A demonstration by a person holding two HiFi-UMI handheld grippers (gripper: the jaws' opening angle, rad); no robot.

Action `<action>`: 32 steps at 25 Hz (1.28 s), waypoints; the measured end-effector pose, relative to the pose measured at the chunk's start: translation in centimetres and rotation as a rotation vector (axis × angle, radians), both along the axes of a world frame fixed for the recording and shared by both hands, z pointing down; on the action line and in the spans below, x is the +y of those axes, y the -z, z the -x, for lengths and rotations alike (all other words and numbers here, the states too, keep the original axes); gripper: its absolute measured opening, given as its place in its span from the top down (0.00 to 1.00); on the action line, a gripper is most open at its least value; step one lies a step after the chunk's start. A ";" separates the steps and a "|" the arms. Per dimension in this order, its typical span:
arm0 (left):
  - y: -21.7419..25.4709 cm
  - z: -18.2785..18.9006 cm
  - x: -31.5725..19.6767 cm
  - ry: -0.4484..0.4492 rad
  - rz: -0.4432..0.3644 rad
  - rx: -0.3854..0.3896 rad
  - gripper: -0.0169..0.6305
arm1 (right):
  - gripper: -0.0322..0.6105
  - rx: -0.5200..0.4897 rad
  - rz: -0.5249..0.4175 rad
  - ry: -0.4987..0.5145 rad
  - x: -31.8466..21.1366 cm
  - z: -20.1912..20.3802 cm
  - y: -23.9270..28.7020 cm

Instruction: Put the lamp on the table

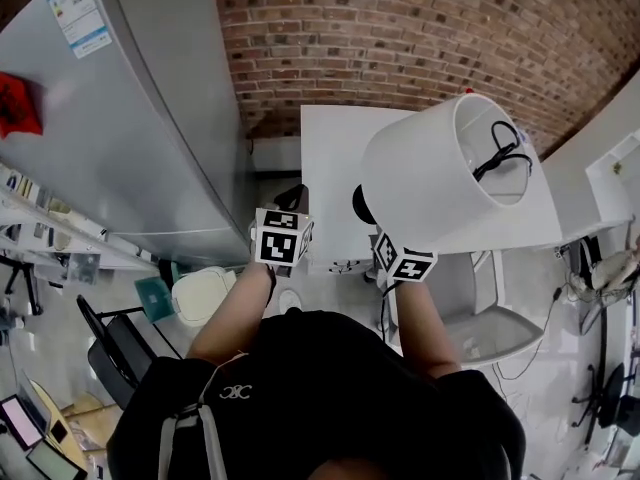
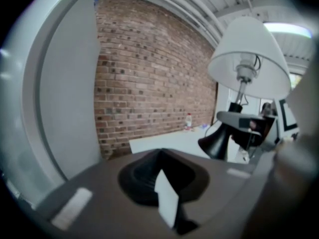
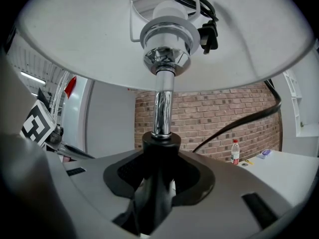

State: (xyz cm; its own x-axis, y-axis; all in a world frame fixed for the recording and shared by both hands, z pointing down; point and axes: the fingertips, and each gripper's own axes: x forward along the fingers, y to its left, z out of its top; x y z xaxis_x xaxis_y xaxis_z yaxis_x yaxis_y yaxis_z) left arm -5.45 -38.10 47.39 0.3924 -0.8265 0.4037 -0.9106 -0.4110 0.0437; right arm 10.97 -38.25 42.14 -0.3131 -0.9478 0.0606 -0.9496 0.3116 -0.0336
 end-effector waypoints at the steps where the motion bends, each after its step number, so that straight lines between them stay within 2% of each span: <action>1: 0.1 0.3 -1.1 -0.003 0.000 0.004 0.97 | 0.75 0.005 0.000 -0.003 -1.0 0.4 0.0; 10: -1.0 3.8 -8.1 -0.025 0.034 0.013 0.98 | 0.75 0.043 0.030 -0.033 -8.8 3.9 -1.2; 15: -2.0 5.4 -9.7 -0.002 0.073 0.029 0.98 | 0.75 0.067 0.064 -0.030 -11.7 5.4 -2.8; 18: -2.8 5.7 -10.3 0.014 0.081 0.005 0.97 | 0.75 0.098 0.068 -0.019 -13.6 5.8 -3.6; 24: -3.4 7.0 -12.1 0.102 0.113 -0.004 0.97 | 0.75 0.118 0.061 0.069 -18.5 7.2 -5.9; 32: -4.0 8.8 -14.4 0.222 0.155 -0.038 0.97 | 0.75 0.114 0.122 0.133 -26.7 8.6 -10.3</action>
State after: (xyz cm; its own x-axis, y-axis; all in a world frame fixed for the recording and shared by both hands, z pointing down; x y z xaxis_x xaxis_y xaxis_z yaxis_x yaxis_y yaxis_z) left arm -14.22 -52.53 51.36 0.1906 -0.8176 0.5433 -0.9799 -0.1918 0.0551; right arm 2.41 -64.91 52.45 -0.4199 -0.8818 0.2147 -0.9000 0.4350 0.0262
